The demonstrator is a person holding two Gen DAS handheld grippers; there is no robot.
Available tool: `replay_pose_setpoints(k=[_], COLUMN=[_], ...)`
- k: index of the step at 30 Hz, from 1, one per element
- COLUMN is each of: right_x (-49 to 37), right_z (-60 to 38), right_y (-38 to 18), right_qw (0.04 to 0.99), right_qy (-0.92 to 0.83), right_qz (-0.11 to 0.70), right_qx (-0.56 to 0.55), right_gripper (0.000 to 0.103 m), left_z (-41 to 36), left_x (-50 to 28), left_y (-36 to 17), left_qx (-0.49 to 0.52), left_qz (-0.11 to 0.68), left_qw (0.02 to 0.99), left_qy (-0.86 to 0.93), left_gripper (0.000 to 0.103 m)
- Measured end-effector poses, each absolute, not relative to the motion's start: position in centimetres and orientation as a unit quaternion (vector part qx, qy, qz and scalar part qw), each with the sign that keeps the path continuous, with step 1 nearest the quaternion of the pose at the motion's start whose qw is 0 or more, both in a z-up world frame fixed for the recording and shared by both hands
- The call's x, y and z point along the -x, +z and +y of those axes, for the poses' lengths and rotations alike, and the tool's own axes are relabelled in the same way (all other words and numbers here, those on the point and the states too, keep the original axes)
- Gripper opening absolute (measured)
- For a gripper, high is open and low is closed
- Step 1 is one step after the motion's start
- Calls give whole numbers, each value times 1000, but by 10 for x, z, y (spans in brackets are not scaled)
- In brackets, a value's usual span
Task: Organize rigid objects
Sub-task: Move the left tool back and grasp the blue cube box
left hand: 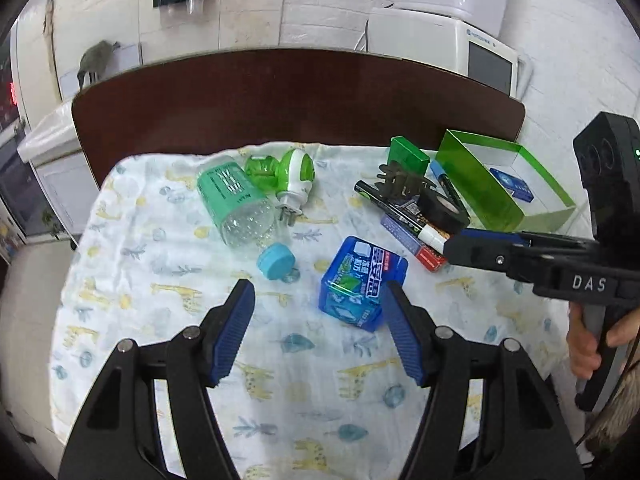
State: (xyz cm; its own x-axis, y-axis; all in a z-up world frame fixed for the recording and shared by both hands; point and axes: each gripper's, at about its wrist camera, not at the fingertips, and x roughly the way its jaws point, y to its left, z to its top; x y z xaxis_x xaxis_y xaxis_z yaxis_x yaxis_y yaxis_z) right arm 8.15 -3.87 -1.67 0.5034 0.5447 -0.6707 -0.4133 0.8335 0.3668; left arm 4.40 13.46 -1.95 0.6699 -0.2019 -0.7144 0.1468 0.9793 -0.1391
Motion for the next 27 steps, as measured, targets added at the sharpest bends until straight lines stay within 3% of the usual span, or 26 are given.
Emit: replay_pose_setpoints(k=[3, 16, 27], right_x=[-87, -118, -121], right_z=[-34, -8, 10], right_y=[-21, -49, -52], right_qw=[859, 833, 824], right_qy=[272, 269, 288], right_qz=[425, 472, 482], right_qx=[-90, -105, -81], right_gripper=[52, 53, 53], left_z=[126, 112, 102], left_x=[-55, -77, -89], left_y=[-38, -74, -74], left_qx=[37, 39, 18], left_qz=[421, 437, 433], left_qw=[899, 882, 887], left_qy=[-114, -171, -160], left_gripper=[66, 71, 66])
